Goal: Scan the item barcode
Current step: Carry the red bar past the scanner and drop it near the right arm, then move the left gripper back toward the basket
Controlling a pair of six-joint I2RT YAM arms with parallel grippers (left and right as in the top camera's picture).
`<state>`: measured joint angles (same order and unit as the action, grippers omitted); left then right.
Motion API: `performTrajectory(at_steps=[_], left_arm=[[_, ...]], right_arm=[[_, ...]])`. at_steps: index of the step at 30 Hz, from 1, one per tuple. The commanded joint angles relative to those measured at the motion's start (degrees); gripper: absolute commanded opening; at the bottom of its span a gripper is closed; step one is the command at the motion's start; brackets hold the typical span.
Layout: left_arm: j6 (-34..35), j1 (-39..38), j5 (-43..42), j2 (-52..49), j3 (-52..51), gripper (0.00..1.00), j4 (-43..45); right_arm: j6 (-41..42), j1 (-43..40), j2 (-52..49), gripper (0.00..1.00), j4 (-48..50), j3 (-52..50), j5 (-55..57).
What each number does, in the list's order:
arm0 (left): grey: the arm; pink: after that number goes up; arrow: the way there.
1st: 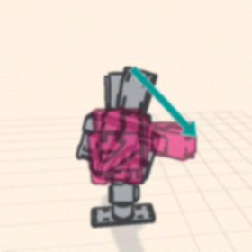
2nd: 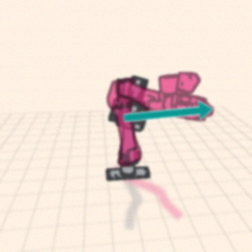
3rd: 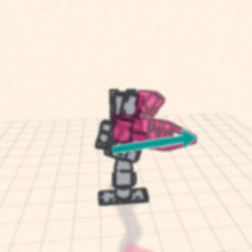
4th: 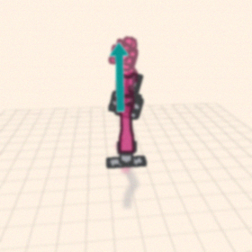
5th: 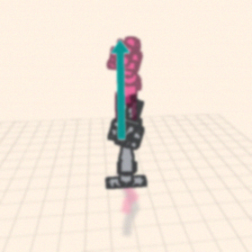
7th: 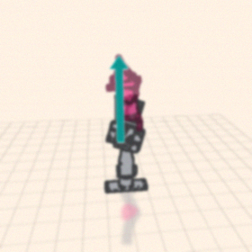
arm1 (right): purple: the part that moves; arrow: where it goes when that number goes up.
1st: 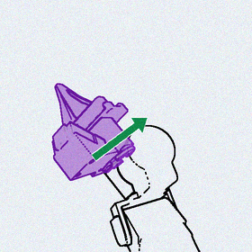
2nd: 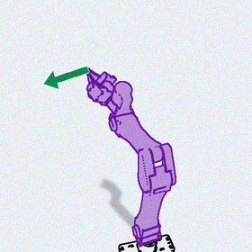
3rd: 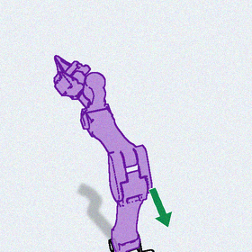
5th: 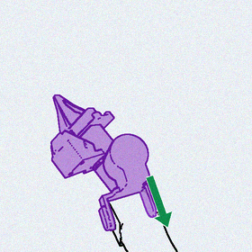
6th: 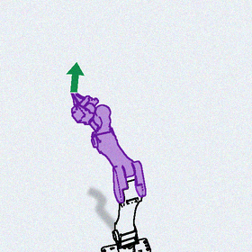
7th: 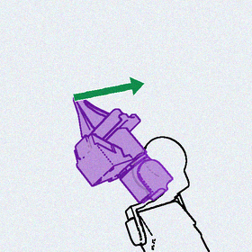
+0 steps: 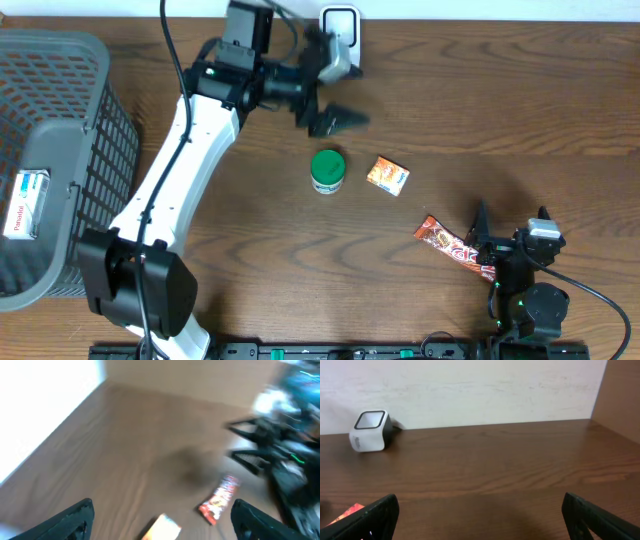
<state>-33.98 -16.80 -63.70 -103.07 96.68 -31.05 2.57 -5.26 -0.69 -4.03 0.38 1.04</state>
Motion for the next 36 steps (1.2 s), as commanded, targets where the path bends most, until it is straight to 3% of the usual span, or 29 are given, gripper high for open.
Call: performTrajectory(at_steps=[1,4,7,10,14,21,24,26,30,36], left_arm=[[21.7,0.5,22.4,3.4,5.6,0.88,-1.1],[24.5,0.5,36.6,5.8,10.2,0.88,-5.0],[35.9,1.0,63.3,8.9,15.8,0.88,-9.4],[44.1,4.1,78.6,11.7,20.5,0.88,-13.9],[53.1,14.2,79.2,15.2,23.8,0.88,-18.6],[69.6,39.0,75.4,15.5,23.7,0.88,-29.3],[69.1,47.0,71.9,14.1,22.6,0.88,-31.3],[65.2,50.9,71.6,12.8,21.6,0.88,-31.9],[55.8,55.5,71.9,10.1,17.9,0.88,-32.5],[51.0,58.5,71.6,7.8,5.6,0.88,-29.2]], right_arm=[[0.6,-0.3,0.3,0.99,-0.2,-0.1,-0.1],[0.6,-0.3,0.3,0.99,-0.2,-0.1,-0.1],[0.6,-0.3,0.3,0.99,-0.2,-0.1,0.0],[0.6,-0.3,0.3,0.99,-0.2,-0.1,-0.1],[0.6,-0.3,0.3,0.99,-0.2,-0.1,0.0],[0.6,-0.3,0.3,0.99,-0.2,-0.1,0.0],[0.6,-0.3,0.3,0.99,-0.2,-0.1,0.0],[0.6,-0.3,0.3,0.99,-0.2,-0.1,0.0],[0.6,-0.3,0.3,0.99,-0.2,-0.1,0.0],[0.6,-0.3,0.3,0.99,-0.2,-0.1,0.0]])
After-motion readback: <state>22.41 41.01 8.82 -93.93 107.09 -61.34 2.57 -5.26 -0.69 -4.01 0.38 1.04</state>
